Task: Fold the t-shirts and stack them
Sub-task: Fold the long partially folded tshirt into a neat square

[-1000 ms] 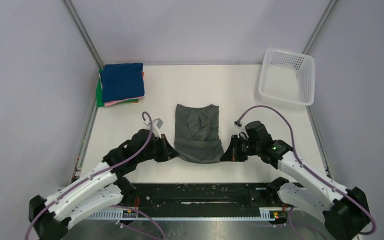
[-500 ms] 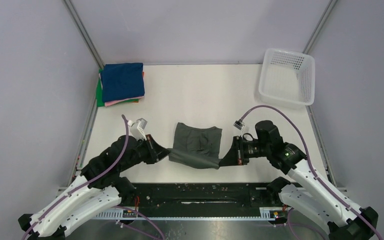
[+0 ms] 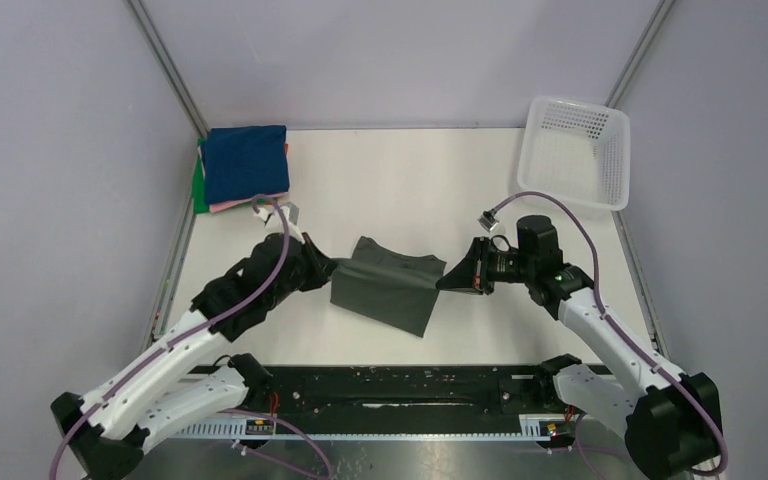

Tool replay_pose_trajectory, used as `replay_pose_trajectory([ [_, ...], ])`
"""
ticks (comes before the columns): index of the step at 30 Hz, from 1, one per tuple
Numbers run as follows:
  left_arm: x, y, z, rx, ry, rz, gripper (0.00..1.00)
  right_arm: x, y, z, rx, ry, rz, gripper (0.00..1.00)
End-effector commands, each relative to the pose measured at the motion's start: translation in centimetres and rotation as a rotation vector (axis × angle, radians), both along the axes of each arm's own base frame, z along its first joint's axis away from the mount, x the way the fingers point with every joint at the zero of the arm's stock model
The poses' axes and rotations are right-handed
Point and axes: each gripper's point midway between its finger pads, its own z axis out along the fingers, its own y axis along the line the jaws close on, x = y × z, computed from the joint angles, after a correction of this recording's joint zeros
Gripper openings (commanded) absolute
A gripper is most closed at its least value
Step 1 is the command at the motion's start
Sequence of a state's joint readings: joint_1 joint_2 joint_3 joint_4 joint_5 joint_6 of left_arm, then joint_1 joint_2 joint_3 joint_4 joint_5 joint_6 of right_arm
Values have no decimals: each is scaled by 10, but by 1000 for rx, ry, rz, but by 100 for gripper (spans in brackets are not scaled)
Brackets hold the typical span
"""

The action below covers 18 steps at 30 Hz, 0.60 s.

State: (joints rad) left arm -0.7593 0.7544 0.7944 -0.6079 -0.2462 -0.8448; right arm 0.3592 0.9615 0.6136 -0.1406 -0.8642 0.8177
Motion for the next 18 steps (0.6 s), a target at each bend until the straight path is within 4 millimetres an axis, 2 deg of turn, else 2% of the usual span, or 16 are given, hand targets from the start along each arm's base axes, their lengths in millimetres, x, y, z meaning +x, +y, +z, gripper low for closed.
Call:
replay_pose_trajectory([
  [1, 49, 2, 12, 26, -60, 69, 0, 17, -1, -5, 38, 13, -13, 0],
  [10, 119, -14, -24, 75, 43, 73, 0, 56, -16, -48, 30, 136, -125, 0],
  [18, 163, -31, -60, 117, 140, 32, 0, 97, -26, -81, 45, 228, -222, 0],
])
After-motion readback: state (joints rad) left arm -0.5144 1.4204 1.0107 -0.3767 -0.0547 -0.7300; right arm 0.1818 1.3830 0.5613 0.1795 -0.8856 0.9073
